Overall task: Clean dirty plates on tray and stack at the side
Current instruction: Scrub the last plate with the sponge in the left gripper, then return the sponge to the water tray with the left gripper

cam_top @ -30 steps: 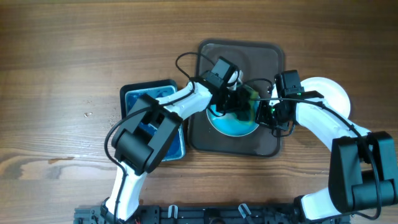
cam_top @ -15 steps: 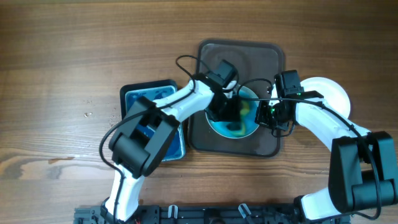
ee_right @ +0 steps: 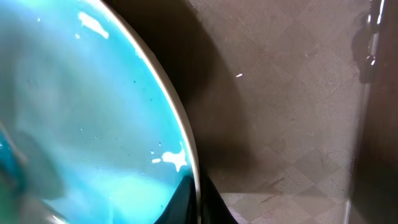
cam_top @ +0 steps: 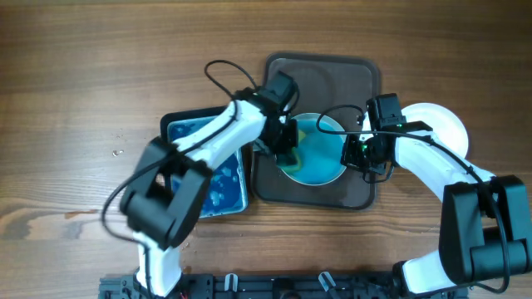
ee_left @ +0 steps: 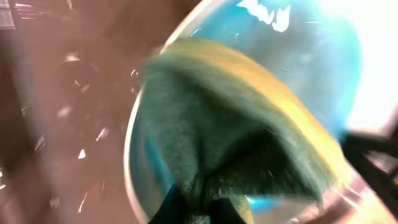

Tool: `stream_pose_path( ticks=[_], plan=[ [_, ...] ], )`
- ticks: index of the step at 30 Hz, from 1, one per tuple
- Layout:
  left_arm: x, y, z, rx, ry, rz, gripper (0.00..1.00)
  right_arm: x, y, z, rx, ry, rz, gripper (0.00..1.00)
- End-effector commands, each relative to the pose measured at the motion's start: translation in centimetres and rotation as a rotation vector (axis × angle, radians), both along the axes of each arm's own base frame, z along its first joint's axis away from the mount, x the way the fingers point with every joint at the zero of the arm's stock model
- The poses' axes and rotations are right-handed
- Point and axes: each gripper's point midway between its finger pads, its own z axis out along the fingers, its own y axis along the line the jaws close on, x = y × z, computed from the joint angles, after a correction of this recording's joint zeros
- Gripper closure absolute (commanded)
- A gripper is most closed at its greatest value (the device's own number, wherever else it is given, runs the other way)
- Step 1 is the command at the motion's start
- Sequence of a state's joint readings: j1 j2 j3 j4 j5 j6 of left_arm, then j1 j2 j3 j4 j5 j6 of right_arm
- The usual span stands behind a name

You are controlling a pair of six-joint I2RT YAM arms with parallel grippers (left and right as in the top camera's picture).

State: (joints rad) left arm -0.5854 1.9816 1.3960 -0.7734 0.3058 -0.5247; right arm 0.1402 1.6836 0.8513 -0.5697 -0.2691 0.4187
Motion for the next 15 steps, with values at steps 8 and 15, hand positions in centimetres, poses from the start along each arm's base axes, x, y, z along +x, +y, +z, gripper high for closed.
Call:
stream_pose_path(
  ticks=[8,15],
  plan=[
    [-0.1,11.4,9.4,0.18,-0.127,0.192,0.96,-1.6,-1.8,-1.9,-0.1,0.051,0.011,0.96],
    [-2.1,17.4,3.1,0.322,-0.005,0.323,0.96,0.2,-1.6,-1.7,-0.098,-0.035,0.058,0.9]
  ],
)
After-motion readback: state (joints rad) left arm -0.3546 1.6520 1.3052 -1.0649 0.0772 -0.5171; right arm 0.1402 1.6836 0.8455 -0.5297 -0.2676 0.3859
